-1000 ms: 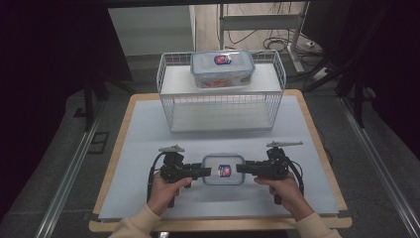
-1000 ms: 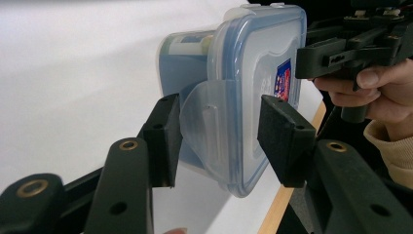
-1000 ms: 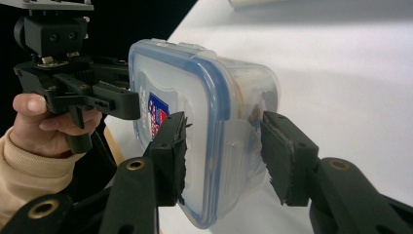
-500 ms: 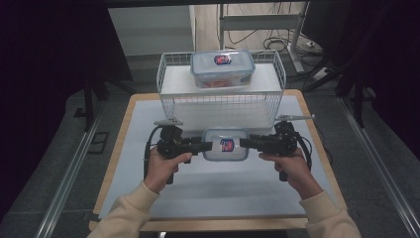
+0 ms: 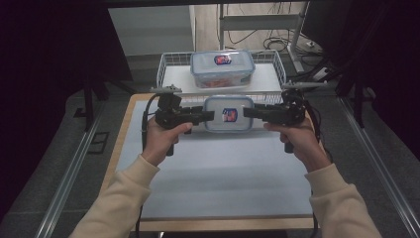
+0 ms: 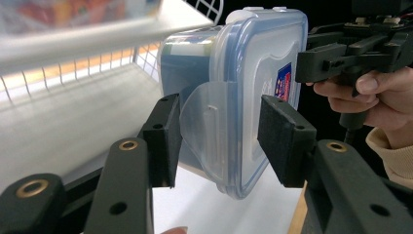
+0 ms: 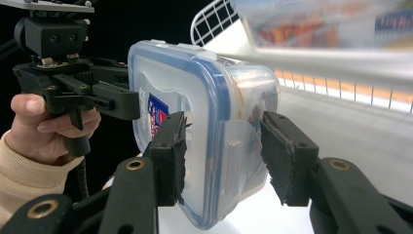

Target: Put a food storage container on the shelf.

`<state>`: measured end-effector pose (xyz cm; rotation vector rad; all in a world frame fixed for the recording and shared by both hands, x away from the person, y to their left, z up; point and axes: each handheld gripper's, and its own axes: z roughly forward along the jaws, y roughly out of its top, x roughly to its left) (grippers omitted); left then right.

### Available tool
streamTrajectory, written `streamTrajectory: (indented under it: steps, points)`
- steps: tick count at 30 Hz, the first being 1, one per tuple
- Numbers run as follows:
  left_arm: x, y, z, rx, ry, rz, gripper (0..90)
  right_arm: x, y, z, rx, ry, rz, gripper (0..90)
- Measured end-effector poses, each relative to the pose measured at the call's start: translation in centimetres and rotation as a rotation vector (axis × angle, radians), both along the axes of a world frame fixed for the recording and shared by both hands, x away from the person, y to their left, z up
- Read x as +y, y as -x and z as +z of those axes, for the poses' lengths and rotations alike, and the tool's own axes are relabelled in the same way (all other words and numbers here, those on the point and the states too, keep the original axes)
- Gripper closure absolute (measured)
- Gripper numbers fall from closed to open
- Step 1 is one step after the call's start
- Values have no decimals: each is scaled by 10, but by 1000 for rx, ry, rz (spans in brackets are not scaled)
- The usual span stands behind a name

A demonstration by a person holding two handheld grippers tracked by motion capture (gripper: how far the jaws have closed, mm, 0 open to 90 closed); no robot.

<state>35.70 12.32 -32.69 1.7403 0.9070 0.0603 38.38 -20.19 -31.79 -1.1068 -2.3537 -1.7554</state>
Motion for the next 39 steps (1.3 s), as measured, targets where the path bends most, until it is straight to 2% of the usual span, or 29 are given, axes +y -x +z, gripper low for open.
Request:
streamTrajectory:
  steps: [5, 10, 18, 29, 32, 34, 36, 38, 39]
  points:
    - [4, -11, 10, -6, 16, 6, 522, 6, -16, 19, -20, 21, 8, 526]
    - [11, -29, 22, -17, 29, 7, 522, 12, -29, 34, -33, 41, 9, 526]
    - [14, -47, 37, -28, 19, 17, 522, 16, -54, 48, -38, 26, 17, 526]
    - [16, -89, 59, -18, 21, 7, 521, 18, -86, 66, -39, 18, 0, 525]
    - [16, -103, 62, -4, 33, 11, 521, 19, -99, 72, -31, 23, -9, 524]
    - [16, -106, 63, 0, 38, 15, 521, 19, -109, 76, -28, 26, -10, 524]
    - [17, -121, 66, 11, 48, 22, 521, 20, -119, 78, -20, 22, -11, 523]
    - [18, -124, 67, 10, 48, 24, 521, 21, -129, 80, -15, 19, -11, 523]
    - [19, -133, 67, 20, 57, 31, 521, 22, -135, 81, -8, 19, -13, 523]
